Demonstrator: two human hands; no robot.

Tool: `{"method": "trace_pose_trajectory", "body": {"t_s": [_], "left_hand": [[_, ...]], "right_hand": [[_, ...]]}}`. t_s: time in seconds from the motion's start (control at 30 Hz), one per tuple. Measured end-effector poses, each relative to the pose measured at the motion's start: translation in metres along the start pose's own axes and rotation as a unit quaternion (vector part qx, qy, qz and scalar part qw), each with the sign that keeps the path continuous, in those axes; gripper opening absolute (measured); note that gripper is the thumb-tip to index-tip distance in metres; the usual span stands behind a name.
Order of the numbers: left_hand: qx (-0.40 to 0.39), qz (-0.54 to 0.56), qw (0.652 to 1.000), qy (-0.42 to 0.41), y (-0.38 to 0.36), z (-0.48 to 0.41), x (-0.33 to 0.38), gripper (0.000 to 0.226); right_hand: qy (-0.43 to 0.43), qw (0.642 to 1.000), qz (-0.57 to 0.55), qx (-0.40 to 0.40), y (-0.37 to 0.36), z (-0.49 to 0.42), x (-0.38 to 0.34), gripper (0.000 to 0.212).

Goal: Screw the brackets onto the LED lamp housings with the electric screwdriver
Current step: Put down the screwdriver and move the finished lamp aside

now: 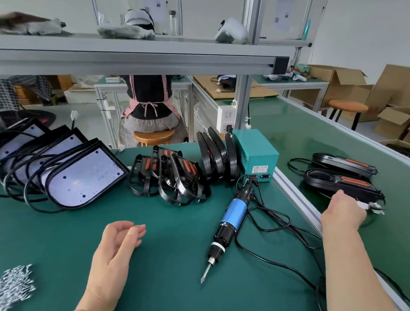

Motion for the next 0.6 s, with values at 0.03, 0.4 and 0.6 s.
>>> {"method": "trace_pose_trajectory", "body": {"t_s": [0.03, 0.4, 0.6], "left_hand": [[0.000, -0.002, 1.000, 0.003, -0.001, 0.001, 0.001, 0.033], [0.009, -0.014, 0.999, 0.028, -0.005, 0.007, 0.010, 0.024], [0.025, -0.020, 0.999, 0.039, -0.003, 0.007, 0.010, 0.025]], "right_hand": [[-0.020, 0.998, -0.064, -0.020, 0.000, 0.008, -0.001, 0.043], [0.154, 0.906, -0.357, -0.169, -0.015, 0.193, -0.067, 0.032], [0.461, 0.815, 0.014, -0.351, -0.088, 0.311, -0.078, 0.033]]}}
Point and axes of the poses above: each hand's wrist, its own z-axis away from the middle knuckle, its own y-axis out of the back of the hand, x = y × z, the point moved 5 cm from there along -z, towards the middle knuckle, and after that the axes turned 14 degrees about z, right-handed, at the moved point
